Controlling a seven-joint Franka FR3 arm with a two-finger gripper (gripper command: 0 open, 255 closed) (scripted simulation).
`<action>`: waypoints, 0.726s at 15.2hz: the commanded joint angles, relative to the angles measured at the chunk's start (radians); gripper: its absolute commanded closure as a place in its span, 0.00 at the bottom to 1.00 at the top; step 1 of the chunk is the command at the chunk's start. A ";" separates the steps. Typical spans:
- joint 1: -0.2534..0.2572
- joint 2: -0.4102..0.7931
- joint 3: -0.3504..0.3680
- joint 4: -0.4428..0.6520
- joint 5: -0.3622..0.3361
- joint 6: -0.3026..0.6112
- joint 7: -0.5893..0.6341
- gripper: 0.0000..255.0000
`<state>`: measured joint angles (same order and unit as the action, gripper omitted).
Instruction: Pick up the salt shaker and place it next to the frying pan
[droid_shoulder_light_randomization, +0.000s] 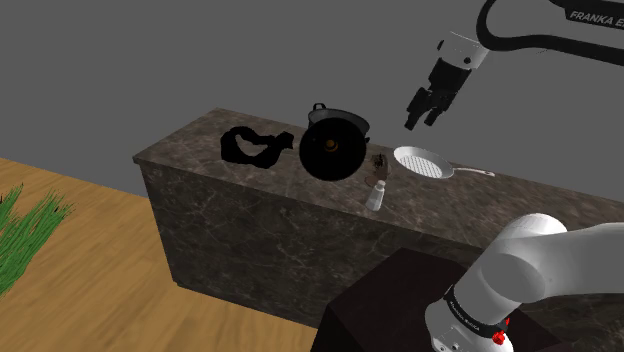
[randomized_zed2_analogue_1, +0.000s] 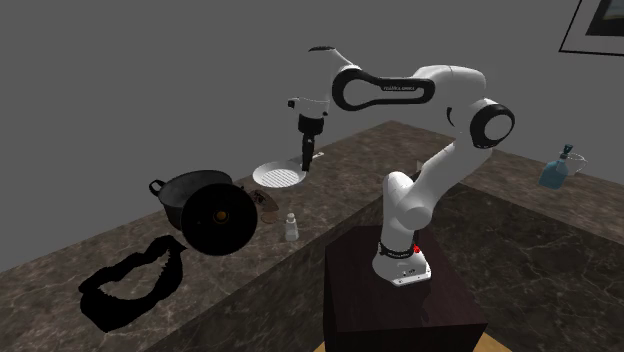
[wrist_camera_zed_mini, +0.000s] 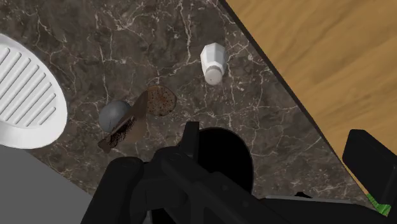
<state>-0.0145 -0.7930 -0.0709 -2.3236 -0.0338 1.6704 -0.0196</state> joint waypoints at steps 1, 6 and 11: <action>0.000 0.000 0.000 0.000 0.000 0.000 0.000 0.00; -0.009 0.037 -0.019 -0.136 -0.016 0.162 -0.009 0.00; -0.020 0.112 -0.041 -0.245 -0.032 0.336 -0.018 0.00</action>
<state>-0.0337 -0.7054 -0.1091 -2.5455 -0.0637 1.9588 -0.0382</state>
